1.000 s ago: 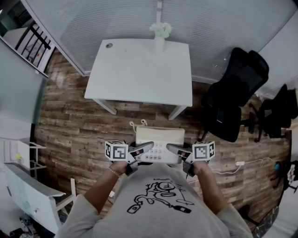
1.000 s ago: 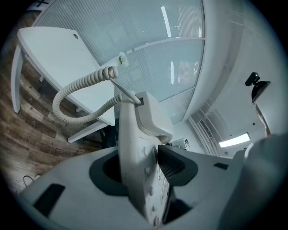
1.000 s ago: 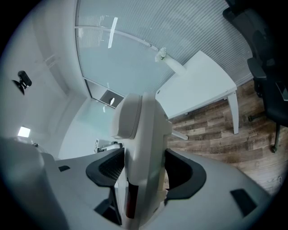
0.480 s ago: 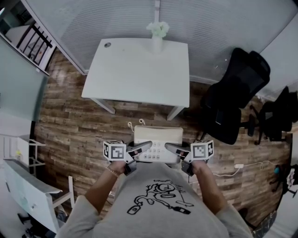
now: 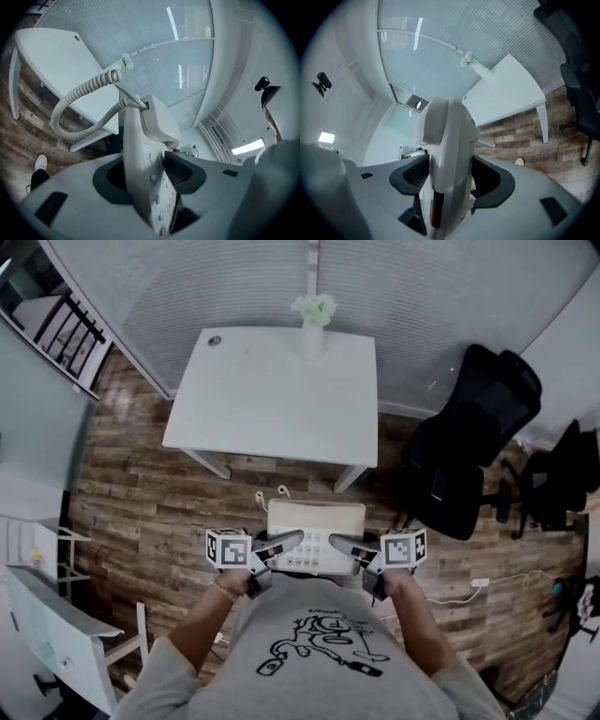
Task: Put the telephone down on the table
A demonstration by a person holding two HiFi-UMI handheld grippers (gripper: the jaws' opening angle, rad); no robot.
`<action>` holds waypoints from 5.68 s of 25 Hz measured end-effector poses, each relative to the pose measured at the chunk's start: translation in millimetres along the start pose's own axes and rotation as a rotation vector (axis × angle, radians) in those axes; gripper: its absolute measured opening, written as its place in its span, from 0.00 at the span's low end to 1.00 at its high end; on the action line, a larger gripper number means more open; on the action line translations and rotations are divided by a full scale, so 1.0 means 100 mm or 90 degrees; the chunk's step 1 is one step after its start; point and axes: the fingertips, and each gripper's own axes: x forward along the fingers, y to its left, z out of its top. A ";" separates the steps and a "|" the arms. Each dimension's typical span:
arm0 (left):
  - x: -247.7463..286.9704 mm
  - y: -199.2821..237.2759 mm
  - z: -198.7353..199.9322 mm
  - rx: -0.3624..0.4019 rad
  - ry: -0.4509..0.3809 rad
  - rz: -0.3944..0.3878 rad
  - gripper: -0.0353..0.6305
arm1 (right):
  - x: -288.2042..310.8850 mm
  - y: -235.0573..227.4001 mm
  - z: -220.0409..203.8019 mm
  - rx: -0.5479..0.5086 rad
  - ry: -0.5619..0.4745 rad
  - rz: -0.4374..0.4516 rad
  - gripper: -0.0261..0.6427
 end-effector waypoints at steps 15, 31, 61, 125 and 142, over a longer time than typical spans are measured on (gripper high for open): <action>0.08 0.23 0.58 -0.009 -0.002 -0.019 0.35 | 0.29 -0.09 0.53 0.008 -0.014 -0.008 0.49; 0.03 0.61 1.44 -0.012 0.014 -0.040 0.35 | 0.85 -0.12 1.25 0.020 -0.030 -0.017 0.49; -0.31 1.07 2.13 -0.031 0.015 -0.036 0.35 | 1.62 -0.05 1.76 0.028 -0.022 -0.023 0.49; 1.21 1.30 3.27 -0.051 0.025 0.000 0.36 | 1.18 -1.04 3.33 0.063 0.013 -0.020 0.49; 1.15 1.69 3.19 -0.077 0.057 -0.007 0.37 | 1.45 -1.22 3.19 0.097 0.018 -0.037 0.49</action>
